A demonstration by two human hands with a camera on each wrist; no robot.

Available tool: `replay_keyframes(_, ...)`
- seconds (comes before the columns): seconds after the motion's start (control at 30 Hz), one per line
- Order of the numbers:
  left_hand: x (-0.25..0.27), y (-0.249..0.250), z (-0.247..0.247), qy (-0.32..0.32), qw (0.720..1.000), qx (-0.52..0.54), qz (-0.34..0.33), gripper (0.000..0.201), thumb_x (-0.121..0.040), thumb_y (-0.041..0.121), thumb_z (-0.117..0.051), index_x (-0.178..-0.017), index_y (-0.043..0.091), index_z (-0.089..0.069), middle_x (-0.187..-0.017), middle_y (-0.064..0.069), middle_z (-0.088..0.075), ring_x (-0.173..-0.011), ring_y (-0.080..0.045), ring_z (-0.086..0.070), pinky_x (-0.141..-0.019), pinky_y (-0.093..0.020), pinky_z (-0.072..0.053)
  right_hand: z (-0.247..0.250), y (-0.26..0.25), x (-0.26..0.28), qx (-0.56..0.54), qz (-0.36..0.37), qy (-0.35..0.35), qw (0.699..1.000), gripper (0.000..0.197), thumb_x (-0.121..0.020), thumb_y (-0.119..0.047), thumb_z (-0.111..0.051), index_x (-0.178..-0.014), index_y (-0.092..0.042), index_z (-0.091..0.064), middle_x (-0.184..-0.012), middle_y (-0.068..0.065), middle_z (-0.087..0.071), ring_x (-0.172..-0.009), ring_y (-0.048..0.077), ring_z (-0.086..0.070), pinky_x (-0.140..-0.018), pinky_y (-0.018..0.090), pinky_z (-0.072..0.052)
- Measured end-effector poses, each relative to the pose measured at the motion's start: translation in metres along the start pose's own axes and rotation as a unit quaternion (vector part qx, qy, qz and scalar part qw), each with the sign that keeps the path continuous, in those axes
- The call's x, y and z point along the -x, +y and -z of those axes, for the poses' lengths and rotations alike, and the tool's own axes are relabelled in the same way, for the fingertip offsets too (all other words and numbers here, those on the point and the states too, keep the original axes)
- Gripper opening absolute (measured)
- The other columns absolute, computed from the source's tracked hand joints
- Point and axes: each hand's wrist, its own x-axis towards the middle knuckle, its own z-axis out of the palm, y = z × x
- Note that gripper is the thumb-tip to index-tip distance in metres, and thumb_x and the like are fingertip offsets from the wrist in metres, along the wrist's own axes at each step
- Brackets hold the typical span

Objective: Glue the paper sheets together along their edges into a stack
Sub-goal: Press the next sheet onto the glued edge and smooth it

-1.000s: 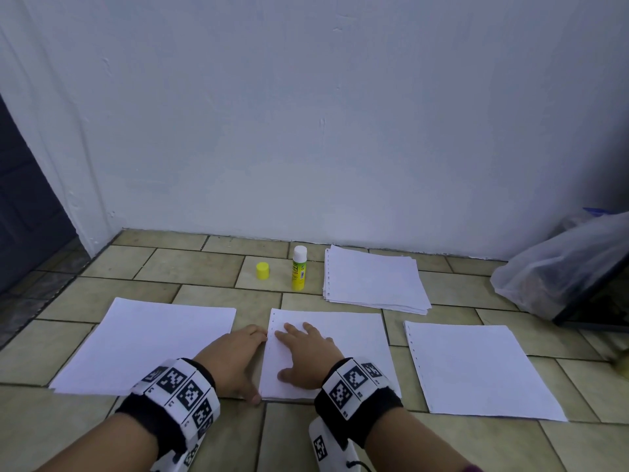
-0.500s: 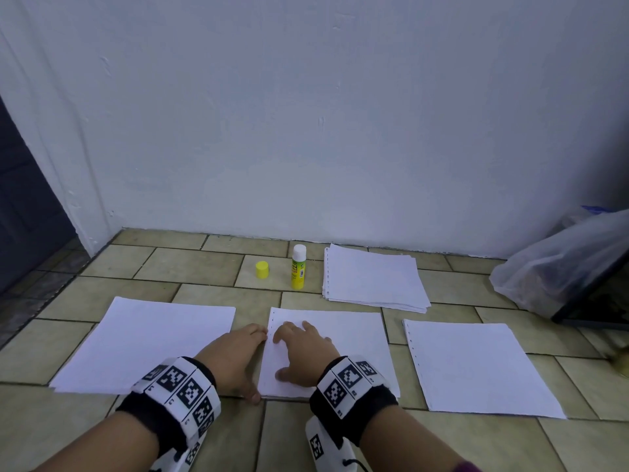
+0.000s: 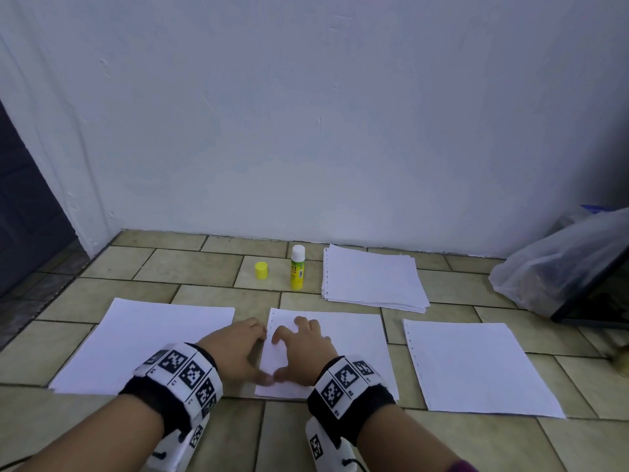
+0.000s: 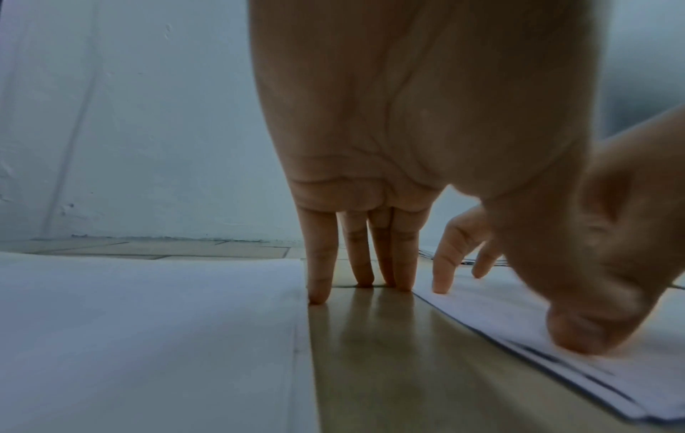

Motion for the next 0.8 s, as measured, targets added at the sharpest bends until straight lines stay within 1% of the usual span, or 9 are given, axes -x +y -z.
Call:
replay_keyframes(0.1,-0.006,0.011,0.003,0.016,0.997,-0.063,0.029,0.072,-0.075,0.043,-0.077,-0.130,0.017,-0.041,-0.132,0.002,-0.043,-0.119,-0.016,-0.047,-0.098,-0.030,-0.044,0.000,0.002,-0.002,0.010,0.000,0.010,1.000,0.060,-0.079,-0.043,-0.071,-0.131,-0.031,-0.043,-0.141,0.008,-0.027,-0.133,0.030,-0.023,-0.105,0.047,-0.032)
replay_keyframes(0.2,-0.013,0.019,0.002,0.022,0.994,-0.103,0.043,0.086,-0.070,0.037,-0.083,-0.135,0.013,-0.032,-0.138,0.000,-0.034,-0.123,-0.019,-0.044,-0.097,-0.034,-0.047,0.002,0.004,0.000,0.005,0.008,0.004,1.000,0.056,-0.083,-0.044,-0.066,-0.133,-0.032,-0.043,-0.142,0.008,-0.028,-0.134,0.028,-0.023,-0.106,0.048,-0.032)
replay_keyframes(0.27,-0.018,0.020,0.000,0.018,0.991,-0.129,0.041,0.100,-0.070,0.039,-0.082,-0.144,0.012,-0.022,-0.149,0.000,-0.023,-0.133,-0.021,-0.035,-0.103,-0.037,-0.043,0.004,0.005,0.001,-0.005,0.005,0.002,1.000,0.047,-0.090,-0.045,-0.057,-0.133,-0.032,-0.045,-0.144,0.007,-0.028,-0.136,0.027,-0.021,-0.107,0.047,-0.033)
replay_keyframes(0.33,-0.022,0.020,0.001,0.000,0.985,-0.165,0.049,0.102,-0.073,0.042,-0.079,-0.149,0.012,-0.018,-0.154,0.000,-0.021,-0.139,-0.021,-0.025,-0.109,-0.039,-0.037,0.006,0.003,0.000,-0.009,-0.001,0.003,1.000,0.040,-0.094,-0.042,-0.051,-0.132,-0.030,-0.047,-0.143,0.008,-0.030,-0.136,0.027,-0.022,-0.106,0.046,-0.035)
replay_keyframes(0.4,-0.025,0.021,0.001,-0.005,0.981,-0.187,0.055,0.097,-0.073,0.044,-0.079,-0.147,0.014,-0.023,-0.152,0.001,-0.025,-0.139,-0.020,-0.023,-0.108,-0.038,-0.038,0.007,0.001,-0.003,0.008,-0.004,0.003,1.000,0.042,-0.092,-0.036,-0.056,-0.131,-0.027,-0.047,-0.140,0.009,-0.032,-0.133,0.028,-0.025,-0.103,0.047,-0.039)
replay_keyframes(0.5,-0.025,0.022,0.000,0.003,0.975,-0.213,0.057,0.092,-0.072,0.046,-0.078,-0.143,0.017,-0.028,-0.149,0.004,-0.028,-0.137,-0.018,-0.022,-0.104,-0.038,-0.039,0.005,-0.002,-0.007,0.042,-0.011,0.005,0.999,0.062,-0.085,-0.031,-0.068,-0.137,-0.018,-0.037,-0.139,0.010,-0.031,-0.131,0.030,-0.027,-0.098,0.048,-0.042)
replay_keyframes(0.57,-0.025,0.020,-0.002,0.001,0.972,-0.228,0.057,0.092,-0.072,0.047,-0.077,-0.144,0.017,-0.027,-0.150,0.006,-0.027,-0.136,-0.019,-0.022,-0.104,-0.040,-0.037,0.005,0.002,-0.007,0.054,-0.009,0.010,0.998,0.070,-0.085,-0.034,-0.068,-0.142,-0.015,-0.031,-0.142,0.008,-0.030,-0.133,0.028,-0.027,-0.101,0.050,-0.037)
replay_keyframes(0.67,-0.025,0.016,-0.004,0.000,0.975,-0.216,0.060,0.097,-0.070,0.049,-0.076,-0.146,0.019,-0.024,-0.152,0.004,-0.023,-0.135,-0.021,-0.023,-0.106,-0.042,-0.036,0.008,0.017,0.000,0.079,-0.006,-0.005,0.997,0.074,-0.088,-0.041,-0.061,-0.148,-0.019,-0.024,-0.152,0.002,-0.022,-0.139,0.023,-0.023,-0.110,0.057,-0.023)
replay_keyframes(0.8,-0.023,0.016,-0.004,-0.002,0.973,-0.223,0.054,0.098,-0.072,0.050,-0.073,-0.148,0.018,-0.020,-0.154,0.005,-0.020,-0.136,-0.021,-0.022,-0.104,-0.042,-0.036,0.020,0.053,0.015,0.051,-0.075,-0.014,0.996,0.070,-0.093,-0.042,-0.053,-0.150,-0.021,-0.019,-0.157,-0.002,-0.016,-0.142,0.021,-0.022,-0.115,0.054,-0.016)
